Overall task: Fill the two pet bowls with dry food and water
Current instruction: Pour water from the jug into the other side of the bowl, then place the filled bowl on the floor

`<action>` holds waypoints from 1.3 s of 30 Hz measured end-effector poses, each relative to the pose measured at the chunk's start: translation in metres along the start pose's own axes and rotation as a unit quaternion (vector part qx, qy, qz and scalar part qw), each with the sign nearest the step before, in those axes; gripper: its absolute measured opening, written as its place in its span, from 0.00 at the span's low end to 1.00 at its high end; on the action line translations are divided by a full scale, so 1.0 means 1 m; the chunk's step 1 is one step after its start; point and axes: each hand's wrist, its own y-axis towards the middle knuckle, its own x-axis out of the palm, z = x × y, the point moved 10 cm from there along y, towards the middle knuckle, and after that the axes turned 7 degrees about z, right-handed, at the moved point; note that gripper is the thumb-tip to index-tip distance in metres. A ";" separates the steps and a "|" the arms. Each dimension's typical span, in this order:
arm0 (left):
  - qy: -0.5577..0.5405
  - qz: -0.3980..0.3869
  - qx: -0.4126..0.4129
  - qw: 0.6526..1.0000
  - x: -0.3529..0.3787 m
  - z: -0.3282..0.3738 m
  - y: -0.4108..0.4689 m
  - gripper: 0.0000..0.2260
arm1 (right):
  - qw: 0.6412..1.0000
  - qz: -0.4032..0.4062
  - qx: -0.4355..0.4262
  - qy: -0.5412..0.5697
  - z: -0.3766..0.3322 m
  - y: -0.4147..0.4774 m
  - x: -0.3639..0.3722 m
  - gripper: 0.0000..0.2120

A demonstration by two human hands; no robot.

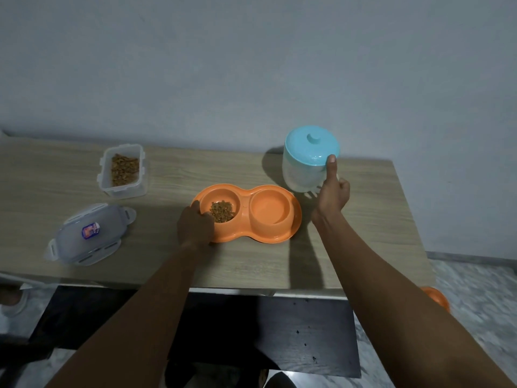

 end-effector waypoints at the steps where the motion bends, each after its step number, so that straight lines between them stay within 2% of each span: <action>1: 0.000 -0.002 -0.005 1.000 0.000 -0.001 0.000 0.17 | 1.000 0.005 0.001 -0.001 0.006 -0.003 -0.005 0.26; 4: 0.012 -0.013 0.007 1.000 0.000 0.001 -0.001 0.21 | 0.998 0.020 0.004 -0.064 0.032 -0.014 -0.024 0.28; 8: 0.028 -0.025 0.016 0.999 0.000 0.005 -0.003 0.20 | 0.977 0.005 -0.044 -0.210 0.052 -0.028 -0.034 0.23; 12: 0.015 -0.025 0.009 1.000 -0.010 0.005 -0.004 0.21 | 0.943 -0.032 -0.091 -0.317 0.054 -0.044 -0.022 0.14; 14: -0.001 -0.025 0.009 1.000 -0.016 0.006 -0.005 0.19 | 0.933 -0.029 -0.100 -0.345 0.054 -0.045 -0.020 0.16; 17: -0.043 -0.027 0.001 0.999 -0.025 0.003 -0.011 0.17 | 0.934 -0.011 -0.079 -0.348 0.061 -0.046 -0.028 0.21; 28: -0.124 -0.062 -0.026 0.990 -0.037 0.009 -0.049 0.20 | 0.956 0.048 -0.064 -0.281 0.039 -0.056 -0.080 0.15; 35: -0.176 -0.073 0.009 0.982 -0.023 0.051 -0.119 0.21 | 0.961 0.075 -0.082 -0.254 -0.004 -0.050 -0.160 0.12; 39: -0.173 -0.093 0.042 0.980 0.009 0.091 -0.170 0.20 | 0.964 0.099 -0.087 -0.230 -0.036 -0.031 -0.228 0.12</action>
